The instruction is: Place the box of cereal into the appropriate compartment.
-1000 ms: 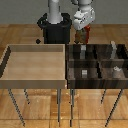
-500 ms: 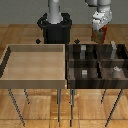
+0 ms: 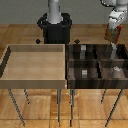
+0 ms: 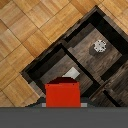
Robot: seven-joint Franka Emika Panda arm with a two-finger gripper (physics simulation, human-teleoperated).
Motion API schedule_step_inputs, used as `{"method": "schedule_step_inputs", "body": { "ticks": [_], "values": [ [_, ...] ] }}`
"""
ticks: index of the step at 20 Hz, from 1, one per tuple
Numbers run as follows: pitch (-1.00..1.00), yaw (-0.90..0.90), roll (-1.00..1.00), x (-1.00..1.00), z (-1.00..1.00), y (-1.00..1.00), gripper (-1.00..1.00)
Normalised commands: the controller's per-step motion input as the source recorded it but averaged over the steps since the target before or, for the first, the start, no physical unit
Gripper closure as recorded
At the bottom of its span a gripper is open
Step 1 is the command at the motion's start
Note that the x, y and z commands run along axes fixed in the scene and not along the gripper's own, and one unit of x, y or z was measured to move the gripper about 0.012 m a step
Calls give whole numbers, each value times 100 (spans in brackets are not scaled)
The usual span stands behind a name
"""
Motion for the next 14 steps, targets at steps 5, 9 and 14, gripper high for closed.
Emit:
{"method": "schedule_step_inputs", "body": {
  "ticks": [5,9,14],
  "values": [
    [0,0,0,0,-60,0,100],
    [0,0,0,0,-100,0,100],
    [0,0,0,0,-100,0,100]
  ]
}}
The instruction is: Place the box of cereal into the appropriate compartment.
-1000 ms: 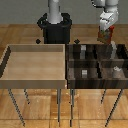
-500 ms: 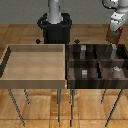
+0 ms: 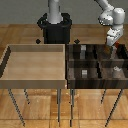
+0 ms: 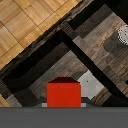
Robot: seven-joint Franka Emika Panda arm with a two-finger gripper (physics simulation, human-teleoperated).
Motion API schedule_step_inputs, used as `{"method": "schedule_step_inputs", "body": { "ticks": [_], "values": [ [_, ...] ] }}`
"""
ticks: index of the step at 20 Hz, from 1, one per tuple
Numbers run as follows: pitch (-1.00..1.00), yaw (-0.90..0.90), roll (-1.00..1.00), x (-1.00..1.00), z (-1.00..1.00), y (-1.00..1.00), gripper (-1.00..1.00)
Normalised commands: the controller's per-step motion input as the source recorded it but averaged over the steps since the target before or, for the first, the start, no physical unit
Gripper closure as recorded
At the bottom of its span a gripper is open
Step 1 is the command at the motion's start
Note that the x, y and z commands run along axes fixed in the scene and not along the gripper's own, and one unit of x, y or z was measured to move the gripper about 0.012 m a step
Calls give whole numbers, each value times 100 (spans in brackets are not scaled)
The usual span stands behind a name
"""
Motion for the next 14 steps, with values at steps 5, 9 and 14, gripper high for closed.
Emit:
{"method": "schedule_step_inputs", "body": {
  "ticks": [5,9,14],
  "values": [
    [0,0,0,0,-100,0,100],
    [0,0,0,0,-75,0,-100],
    [0,0,0,0,0,0,-100]
  ]
}}
